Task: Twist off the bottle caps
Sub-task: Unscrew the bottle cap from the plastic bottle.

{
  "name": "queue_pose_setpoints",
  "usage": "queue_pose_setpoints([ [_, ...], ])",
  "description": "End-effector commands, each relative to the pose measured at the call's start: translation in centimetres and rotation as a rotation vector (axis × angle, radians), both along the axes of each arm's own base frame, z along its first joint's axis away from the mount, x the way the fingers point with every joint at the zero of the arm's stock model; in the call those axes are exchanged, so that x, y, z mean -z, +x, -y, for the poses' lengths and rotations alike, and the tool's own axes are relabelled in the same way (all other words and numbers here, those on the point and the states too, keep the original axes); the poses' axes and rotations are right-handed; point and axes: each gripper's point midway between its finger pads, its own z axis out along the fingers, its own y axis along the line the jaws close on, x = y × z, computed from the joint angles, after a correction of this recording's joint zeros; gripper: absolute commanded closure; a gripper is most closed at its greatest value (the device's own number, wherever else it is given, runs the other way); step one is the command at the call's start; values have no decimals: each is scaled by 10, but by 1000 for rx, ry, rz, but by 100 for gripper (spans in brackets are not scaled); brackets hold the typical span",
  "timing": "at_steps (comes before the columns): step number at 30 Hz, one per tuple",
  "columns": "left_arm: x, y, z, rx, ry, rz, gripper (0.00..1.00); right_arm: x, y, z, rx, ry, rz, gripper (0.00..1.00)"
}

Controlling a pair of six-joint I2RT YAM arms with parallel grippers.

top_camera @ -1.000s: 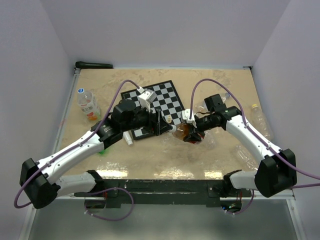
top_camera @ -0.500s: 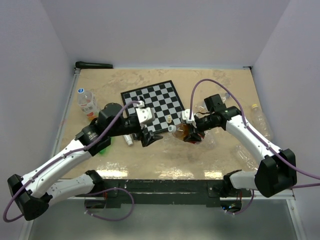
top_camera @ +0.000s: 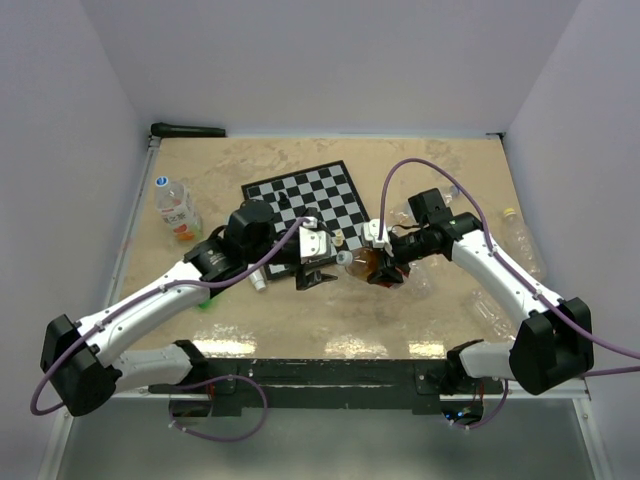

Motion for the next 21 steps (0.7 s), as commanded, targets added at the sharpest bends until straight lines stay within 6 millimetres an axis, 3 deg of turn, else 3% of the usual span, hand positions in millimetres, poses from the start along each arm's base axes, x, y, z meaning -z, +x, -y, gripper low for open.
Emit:
queue_pose_setpoints([
  [1,-27,-2,18,101,-104,85,6,-5,-2,-1,-20,17,16,94],
  [8,-28,4,33,138,-117,67,19,-4,-3,0,-24,13,11,94],
  [12,-14,4,34,141,-70,13,33,-4,-2,0,-23,12,13,94],
  [16,-8,5,33,131,-58,-9,61,-3,-2,-1,-24,13,10,94],
  [19,-8,6,32,115,-56,-22,99,-4,-2,0,-22,14,13,94],
  [21,-11,6,32,97,-66,-46,100,-4,-2,-1,-24,13,11,94],
])
